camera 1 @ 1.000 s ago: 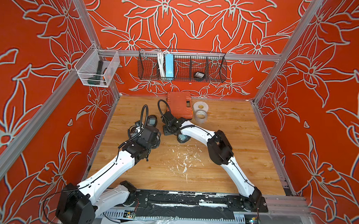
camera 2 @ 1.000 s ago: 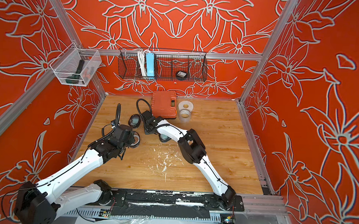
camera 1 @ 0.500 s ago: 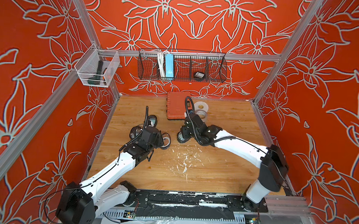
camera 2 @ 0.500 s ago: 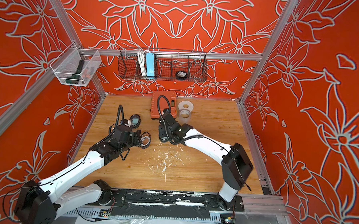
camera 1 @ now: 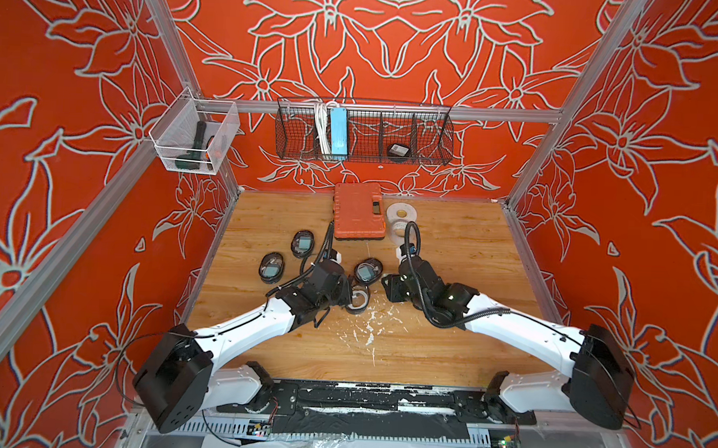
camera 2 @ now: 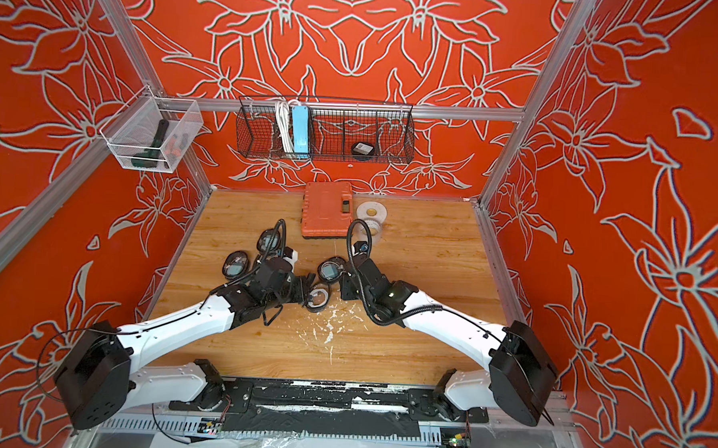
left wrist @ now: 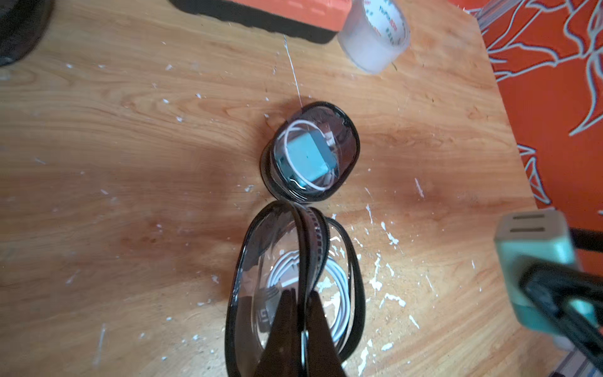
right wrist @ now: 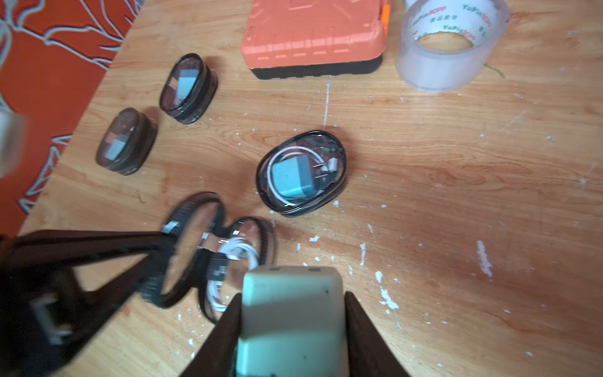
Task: Pack away charging kits
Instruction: Place the plug in the storage bag.
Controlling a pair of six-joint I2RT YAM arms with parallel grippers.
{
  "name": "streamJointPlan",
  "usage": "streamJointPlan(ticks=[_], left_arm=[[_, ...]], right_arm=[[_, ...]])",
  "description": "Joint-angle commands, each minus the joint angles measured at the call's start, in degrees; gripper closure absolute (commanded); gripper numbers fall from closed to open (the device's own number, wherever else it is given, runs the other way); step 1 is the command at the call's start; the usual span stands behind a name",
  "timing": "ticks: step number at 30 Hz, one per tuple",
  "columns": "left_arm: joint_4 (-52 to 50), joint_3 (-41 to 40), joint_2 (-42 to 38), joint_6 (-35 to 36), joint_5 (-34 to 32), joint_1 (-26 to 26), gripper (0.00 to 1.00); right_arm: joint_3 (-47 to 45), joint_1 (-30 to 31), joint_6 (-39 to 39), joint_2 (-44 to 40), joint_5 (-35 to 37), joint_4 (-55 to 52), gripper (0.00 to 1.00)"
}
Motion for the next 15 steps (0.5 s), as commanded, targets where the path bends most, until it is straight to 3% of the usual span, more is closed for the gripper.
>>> streamJointPlan(ticks=[1,15], left_arm=[[1.9,1.9,1.4,1.1,0.4,-0.8,1.00],[4.5,0.1,-0.5,1.3,1.9,-1.0,1.00]], right_arm=[[-0.3,1.3,2.1,0.4,-0.7,3.6,0.90],[5.7,5.3,7.5,14.3,-1.9,7.6,0.95]])
